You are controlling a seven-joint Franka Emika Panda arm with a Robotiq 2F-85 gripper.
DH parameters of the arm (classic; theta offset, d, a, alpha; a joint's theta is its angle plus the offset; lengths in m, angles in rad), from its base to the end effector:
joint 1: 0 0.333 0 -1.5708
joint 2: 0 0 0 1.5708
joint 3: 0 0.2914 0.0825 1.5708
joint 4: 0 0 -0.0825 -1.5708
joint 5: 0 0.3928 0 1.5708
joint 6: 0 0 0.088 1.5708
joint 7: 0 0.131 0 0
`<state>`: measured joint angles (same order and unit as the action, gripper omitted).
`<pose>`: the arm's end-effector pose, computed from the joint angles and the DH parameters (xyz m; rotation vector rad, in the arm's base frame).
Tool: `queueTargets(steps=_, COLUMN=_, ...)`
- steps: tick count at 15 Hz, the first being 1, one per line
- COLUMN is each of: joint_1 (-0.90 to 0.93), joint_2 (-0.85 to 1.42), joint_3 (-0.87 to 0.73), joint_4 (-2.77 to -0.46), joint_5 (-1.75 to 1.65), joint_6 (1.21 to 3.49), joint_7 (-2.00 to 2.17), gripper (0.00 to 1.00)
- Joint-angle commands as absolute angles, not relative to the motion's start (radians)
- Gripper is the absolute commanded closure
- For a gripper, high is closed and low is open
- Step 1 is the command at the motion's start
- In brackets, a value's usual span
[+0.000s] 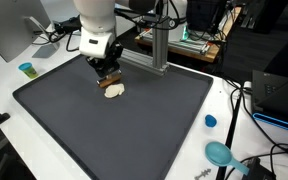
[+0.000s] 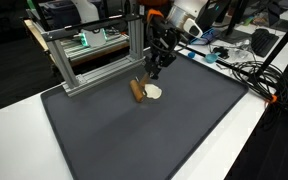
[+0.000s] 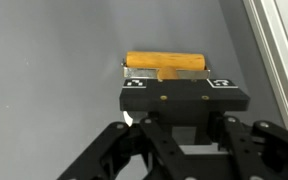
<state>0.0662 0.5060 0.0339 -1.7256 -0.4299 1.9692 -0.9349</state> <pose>0.6304 0.0261 0.2284 2.3242 1.6841 -0.5515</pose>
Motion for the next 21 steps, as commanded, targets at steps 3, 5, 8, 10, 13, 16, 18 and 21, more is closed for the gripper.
queueTargets(steps=3, joint_1=0.024, joint_2=0.555, joint_3=0.041, joint_4=-1.700, joint_5=-0.405, joint_6=1.971, joint_7=-0.917, gripper=0.78)
queueTargets(steps=5, joint_1=0.008, joint_2=0.477, joint_3=0.055, joint_4=-1.729, joint_5=-0.355, joint_6=1.956, joint_7=-0.921, gripper=0.78)
queueTargets(steps=8, joint_1=-0.011, joint_2=0.405, joint_3=0.071, joint_4=-1.751, joint_5=-0.260, joint_6=1.968, joint_7=-0.900, gripper=0.78)
queueTargets(steps=10, joint_1=-0.011, joint_2=0.393, joint_3=0.082, joint_4=-1.730, joint_5=-0.198, joint_6=1.958, joint_7=-0.892, gripper=0.78)
queueTargets(steps=13, joint_1=0.001, joint_2=0.419, joint_3=0.072, joint_4=-1.707, joint_5=-0.222, joint_6=1.955, joint_7=-0.903, gripper=0.53)
queueTargets(steps=16, joint_1=0.012, joint_2=0.401, joint_3=0.075, joint_4=-1.733, joint_5=-0.157, joint_6=1.973, joint_7=-0.757, gripper=0.78)
queueTargets(steps=18, joint_1=0.007, joint_2=0.373, joint_3=0.086, joint_4=-1.751, joint_5=-0.103, joint_6=1.968, joint_7=-0.682, gripper=0.78)
queueTargets(steps=21, joint_1=0.007, joint_2=0.347, joint_3=0.092, joint_4=-1.755, joint_5=-0.049, joint_6=1.989, joint_7=-0.557, gripper=0.78)
